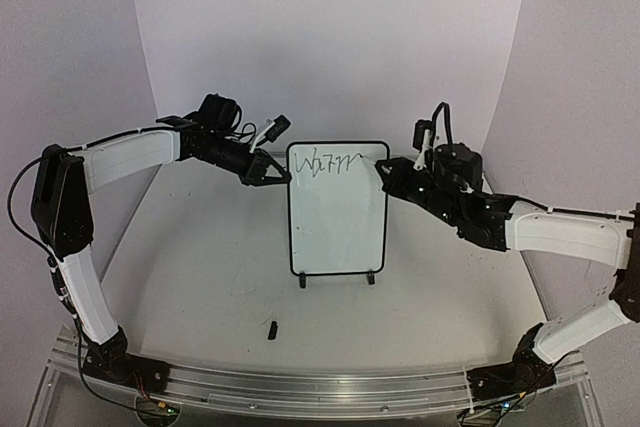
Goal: Write a sentence on the whiteboard
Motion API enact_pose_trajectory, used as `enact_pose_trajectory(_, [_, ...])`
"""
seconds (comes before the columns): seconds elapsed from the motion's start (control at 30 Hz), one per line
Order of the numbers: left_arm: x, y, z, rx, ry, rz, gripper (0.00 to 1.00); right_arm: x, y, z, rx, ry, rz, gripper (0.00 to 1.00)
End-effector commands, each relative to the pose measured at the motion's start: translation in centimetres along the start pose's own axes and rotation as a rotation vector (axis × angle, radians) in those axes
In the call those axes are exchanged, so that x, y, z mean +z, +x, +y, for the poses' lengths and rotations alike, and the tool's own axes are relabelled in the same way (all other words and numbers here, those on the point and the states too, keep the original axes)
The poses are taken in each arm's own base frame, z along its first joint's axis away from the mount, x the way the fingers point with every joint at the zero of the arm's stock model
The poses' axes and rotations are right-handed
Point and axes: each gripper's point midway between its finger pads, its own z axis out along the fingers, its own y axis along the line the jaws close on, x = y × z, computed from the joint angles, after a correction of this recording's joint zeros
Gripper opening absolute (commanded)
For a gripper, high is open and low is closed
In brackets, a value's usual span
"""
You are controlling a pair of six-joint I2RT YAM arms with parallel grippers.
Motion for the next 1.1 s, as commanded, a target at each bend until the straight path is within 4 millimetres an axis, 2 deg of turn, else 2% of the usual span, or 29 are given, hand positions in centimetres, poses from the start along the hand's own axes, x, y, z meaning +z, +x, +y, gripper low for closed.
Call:
enact_pose_trajectory(0.0, [-0.2,0.6,-0.4,0.043,-0.032,0.038,0.00,0.0,1.0,-1.3,0.012,0.036,0.019,0.00])
enact_pose_trajectory(0.17, [-0.2,0.7,-0.4,0.042,-0.033,0.039,0.00,0.2,2.6,-1.8,0.020,0.037,0.068,0.00])
enact_pose_trajectory(0.3, [-0.2,0.6,-0.3,0.042,-0.034,0.039,0.00,0.0,2.9,-2.1,0.028,0.041,0.075,0.00])
enact_pose_trajectory(0.47, [-0.2,0.6,-0.4,0.042,-0.034,0.039,0.00,-0.3,2.1,-1.1,0.031,0.005,0.066,0.00])
enact_pose_trajectory(0.67, [-0.2,0.6,-0.3,0.043,-0.036,0.040,0.00,-1.5,0.2,2.2,0.004,-0.136,0.030,0.00])
enact_pose_trajectory(0.77, [-0.2,0.6,-0.3,0.042,-0.037,0.040,0.00,-2.1,-0.7,2.9,0.002,-0.160,0.001,0.00])
enact_pose_trajectory(0.9, [-0.2,0.6,-0.4,0.043,-0.035,0.039,0.00,-2.2,-1.3,2.1,-0.002,-0.111,-0.032,0.00])
enact_pose_trajectory(1.07, [-0.2,0.6,-0.3,0.042,-0.035,0.040,0.00,-1.5,-1.1,0.8,-0.002,-0.040,-0.037,0.00])
